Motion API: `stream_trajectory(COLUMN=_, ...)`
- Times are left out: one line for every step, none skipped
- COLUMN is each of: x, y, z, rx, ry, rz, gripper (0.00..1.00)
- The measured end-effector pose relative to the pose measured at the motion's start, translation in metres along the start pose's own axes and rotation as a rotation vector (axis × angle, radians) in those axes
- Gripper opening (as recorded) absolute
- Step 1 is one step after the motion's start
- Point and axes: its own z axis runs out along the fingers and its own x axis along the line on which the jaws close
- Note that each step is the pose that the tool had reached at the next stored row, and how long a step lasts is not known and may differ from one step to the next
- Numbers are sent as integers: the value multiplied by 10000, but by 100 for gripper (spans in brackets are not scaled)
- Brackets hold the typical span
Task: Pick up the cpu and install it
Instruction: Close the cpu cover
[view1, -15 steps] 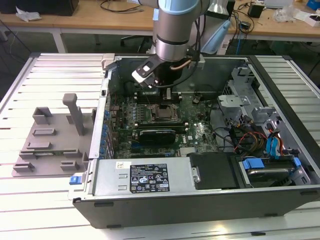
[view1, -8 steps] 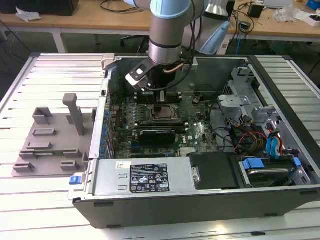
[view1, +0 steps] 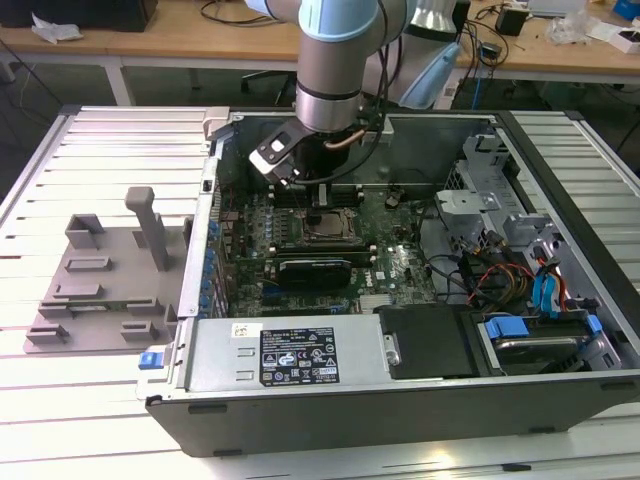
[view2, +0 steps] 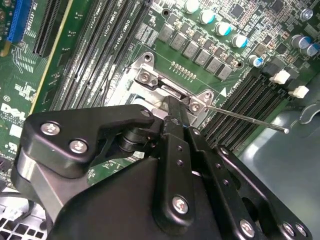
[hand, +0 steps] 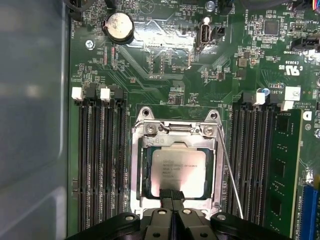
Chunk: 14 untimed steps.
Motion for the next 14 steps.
stream_trajectory(x=-1, y=3, z=8, rx=4, ry=-4, rz=-2, gripper=11)
stream_trajectory(x=-2, y=4, z=14, rx=8, ry=-8, rz=-2, gripper=11)
stream_trajectory(x=-2, y=5, z=17, rx=9, ry=-9, rz=-1, gripper=11)
stream_trajectory(x=-2, y=10, z=18, rx=8, ry=-8, rz=-2, gripper=11)
stream_trajectory(x=-2, y=46, z=15, rx=0, ry=3, rz=-1, gripper=11)
stream_trajectory(x=-1, y=72, z=5, rx=-11, ry=14, rz=-3, gripper=11)
stream_trajectory(x=-2, y=82, z=-14, rx=-9, ry=13, rz=-4, gripper=11)
stream_trajectory(x=-5, y=84, z=-44, rx=0, ry=4, rz=-3, gripper=11)
stream_trajectory(x=-7, y=83, z=-116, rx=-2, ry=5, rz=-1, gripper=11)
stream_trajectory(x=-8, y=82, z=-159, rx=0, ry=3, rz=-1, gripper=11)
stream_trajectory(x=-10, y=80, z=-214, rx=0, ry=3, rz=0, gripper=11)
stream_trajectory(x=-12, y=77, z=-285, rx=1, ry=2, rz=-2, gripper=11)
stream_trajectory(x=-13, y=76, z=-321, rx=1, ry=2, rz=-2, gripper=11)
stream_trajectory(x=-14, y=75, z=-346, rx=1, ry=2, rz=-2, gripper=11)
